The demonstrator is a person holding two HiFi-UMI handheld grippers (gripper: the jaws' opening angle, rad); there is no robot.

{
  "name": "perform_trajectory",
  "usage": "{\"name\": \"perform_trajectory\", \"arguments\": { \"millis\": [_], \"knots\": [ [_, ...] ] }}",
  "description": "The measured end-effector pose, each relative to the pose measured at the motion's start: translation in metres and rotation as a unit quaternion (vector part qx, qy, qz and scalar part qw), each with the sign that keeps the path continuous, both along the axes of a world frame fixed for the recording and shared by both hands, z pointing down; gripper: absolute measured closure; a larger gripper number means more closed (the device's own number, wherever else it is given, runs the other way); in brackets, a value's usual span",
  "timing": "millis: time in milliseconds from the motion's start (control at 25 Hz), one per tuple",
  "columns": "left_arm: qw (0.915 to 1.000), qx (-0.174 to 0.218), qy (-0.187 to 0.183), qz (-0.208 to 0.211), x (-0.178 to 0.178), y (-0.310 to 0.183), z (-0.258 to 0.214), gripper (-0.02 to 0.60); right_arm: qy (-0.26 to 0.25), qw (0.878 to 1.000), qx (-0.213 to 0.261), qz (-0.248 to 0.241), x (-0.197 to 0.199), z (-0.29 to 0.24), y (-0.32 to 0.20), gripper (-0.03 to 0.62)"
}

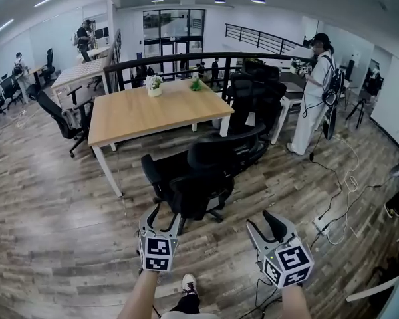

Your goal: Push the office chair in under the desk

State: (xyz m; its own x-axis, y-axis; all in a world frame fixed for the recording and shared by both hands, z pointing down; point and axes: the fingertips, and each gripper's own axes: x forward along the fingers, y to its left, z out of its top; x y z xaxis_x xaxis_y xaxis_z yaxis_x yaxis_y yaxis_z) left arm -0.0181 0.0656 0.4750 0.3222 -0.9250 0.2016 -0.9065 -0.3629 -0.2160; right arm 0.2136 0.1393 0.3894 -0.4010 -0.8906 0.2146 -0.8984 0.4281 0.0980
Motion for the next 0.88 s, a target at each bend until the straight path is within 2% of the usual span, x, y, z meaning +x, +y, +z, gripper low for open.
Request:
{"name": "perform_trajectory", "arguments": {
  "millis": [400,560,720,880],
  "knots": [
    [0.9991,-0.041,0.008,-0.002,-0.001,-0.074,0.035,0.311,-0.002,1.0,-0.016,0.008,-0.005,0.013,-0.082,0.375],
    [0.9972,-0.066,0.034,-0.008,0.0,-0.095,0.057,0.311,-0.003,0.999,-0.03,0.019,0.001,0.023,-0.106,0.375],
    [0.9955,-0.08,0.041,-0.03,-0.006,-0.116,0.077,0.311,-0.002,0.999,-0.04,0.026,0.002,0.028,-0.13,0.375],
    [0.992,-0.107,0.057,-0.036,-0.007,-0.135,0.103,0.286,0.003,0.998,-0.044,0.032,0.006,0.033,-0.15,0.375]
  ]
}}
